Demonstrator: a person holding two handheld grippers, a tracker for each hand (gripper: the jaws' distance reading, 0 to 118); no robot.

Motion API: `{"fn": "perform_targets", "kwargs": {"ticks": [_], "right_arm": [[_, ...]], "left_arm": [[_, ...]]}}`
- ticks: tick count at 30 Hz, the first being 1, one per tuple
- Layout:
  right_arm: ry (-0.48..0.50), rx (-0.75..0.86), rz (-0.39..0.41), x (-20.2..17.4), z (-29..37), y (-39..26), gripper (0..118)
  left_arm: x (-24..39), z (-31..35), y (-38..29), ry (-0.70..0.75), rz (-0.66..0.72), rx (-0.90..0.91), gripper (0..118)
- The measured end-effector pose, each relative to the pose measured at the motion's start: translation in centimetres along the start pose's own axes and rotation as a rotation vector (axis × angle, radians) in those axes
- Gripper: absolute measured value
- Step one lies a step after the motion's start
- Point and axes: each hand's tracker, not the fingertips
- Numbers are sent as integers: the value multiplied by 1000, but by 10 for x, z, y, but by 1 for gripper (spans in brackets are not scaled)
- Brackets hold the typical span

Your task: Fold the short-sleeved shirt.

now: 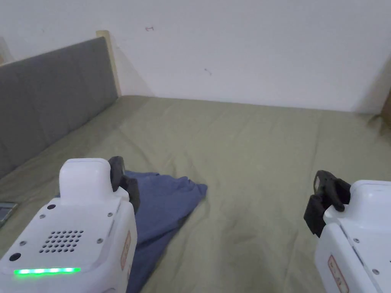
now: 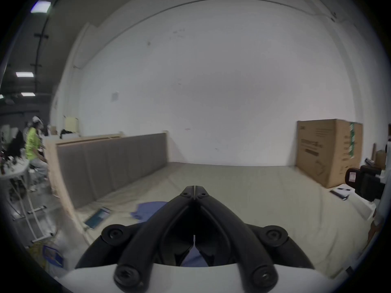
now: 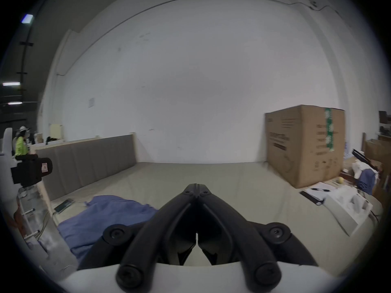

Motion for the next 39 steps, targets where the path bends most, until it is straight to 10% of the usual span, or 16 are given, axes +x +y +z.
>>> {"fn": "perform_targets", "kwargs": {"ticks": [9, 28, 33, 39], "right_arm": [[274, -39, 27, -89, -17, -5, 0], [258, -298, 86, -94, -72, -63, 0], [259, -351, 64, -89, -84, -74, 0], [258, -382, 74, -88, -87, -81, 0]], "left_arm": [[-70, 23, 4, 164, 20, -19, 0], [-71, -184, -173, -53, 68, -784, 4], [-60, -196, -185, -67, 75, -852, 106], [-54, -204, -195, -63, 56, -883, 115]]}}
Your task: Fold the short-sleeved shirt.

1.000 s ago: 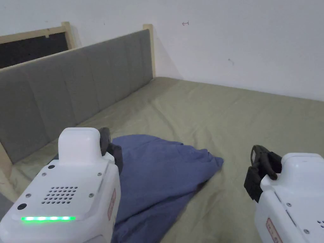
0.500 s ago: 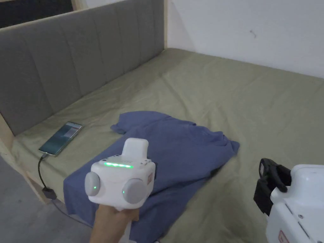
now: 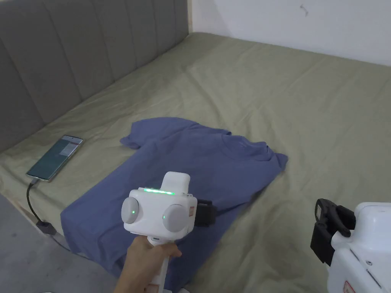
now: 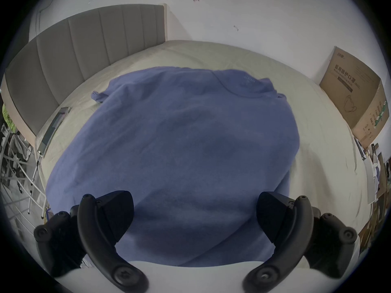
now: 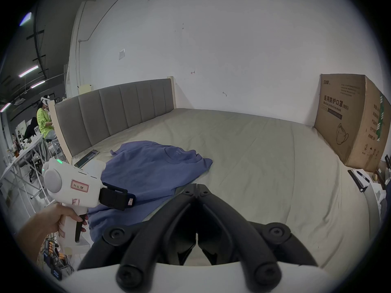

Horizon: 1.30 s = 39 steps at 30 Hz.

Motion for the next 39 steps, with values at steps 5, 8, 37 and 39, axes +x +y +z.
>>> {"fn": "perform_targets", "kwargs": {"ticks": [5, 8, 37, 39], "right_arm": [[1, -24, 2, 2, -1, -4, 0], [-4, -36, 1, 6, -4, -4, 0], [-227, 126, -238, 114, 94, 19, 0], [-261, 144, -252, 126, 107, 20, 0]], "left_arm": [[-2, -15, 0, 19, 44, -83, 102], [1, -3, 6, 44, 53, -43, 47], [100, 230, 132, -357, -28, 375, 2], [135, 249, 136, -386, -105, 410, 2]]}}
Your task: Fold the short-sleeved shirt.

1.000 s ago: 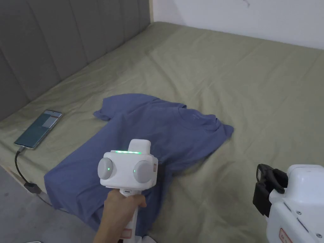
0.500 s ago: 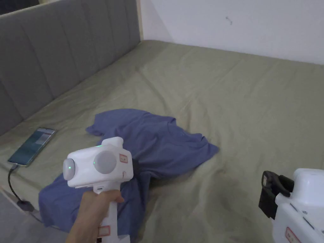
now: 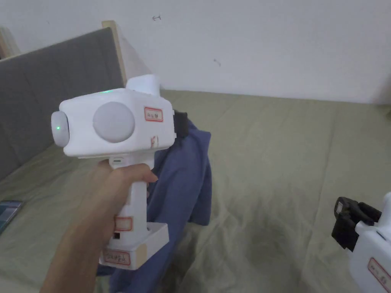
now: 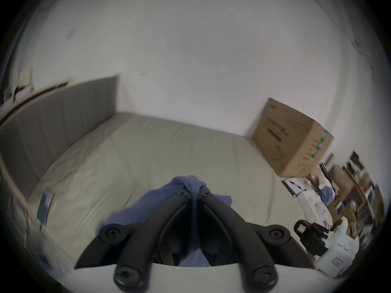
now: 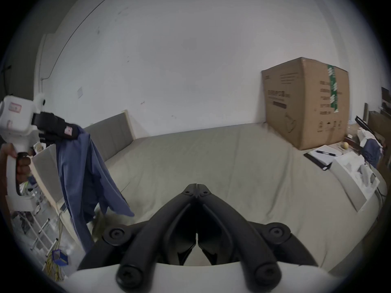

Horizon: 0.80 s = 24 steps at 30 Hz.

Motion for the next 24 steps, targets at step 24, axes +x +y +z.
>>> {"fn": "perform_targets", "kwargs": {"ticks": [24], "right_arm": [[-284, -46, -161, 140, 48, -25, 0]], "left_arm": [[183, -177, -262, -399, -181, -673, 2]]}}
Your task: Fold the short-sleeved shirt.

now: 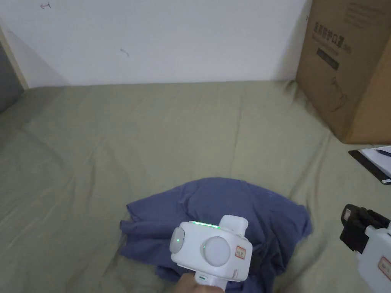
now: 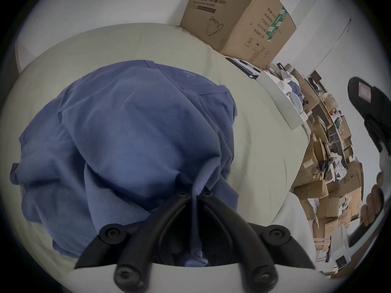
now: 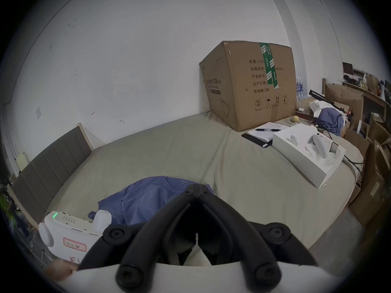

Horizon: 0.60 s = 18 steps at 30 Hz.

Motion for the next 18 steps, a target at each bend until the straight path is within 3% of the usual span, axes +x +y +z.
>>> {"fn": "perform_targets", "kwargs": {"ticks": [2, 4, 6, 7, 12, 16, 17, 18], "right_arm": [[3, -4, -5, 0, -3, -1, 0], [8, -6, -5, -3, -5, -1, 0], [21, -8, -5, -7, -5, -1, 0], [30, -12, -3, -10, -5, -1, 0], [64, -16, 25, -24, -4, 0, 0], [116, -17, 40, -40, -5, 1, 0], [128, -16, 46, -44, -5, 1, 0], [143, -20, 56, -50, -6, 1, 0]], "left_arm": [[-5, 8, 4, 12, 9, 8, 7], [-6, 16, 7, 23, 9, 18, 47], [-7, 27, 7, 27, 7, 32, 108], [-8, 35, 8, 31, 5, 53, 118], [-27, 92, 3, 52, 8, 201, 118], [-65, 145, -17, 132, 97, 266, 117], [-74, 156, -24, 167, 109, 279, 114], [-87, 166, -32, 221, 124, 312, 100]]}}
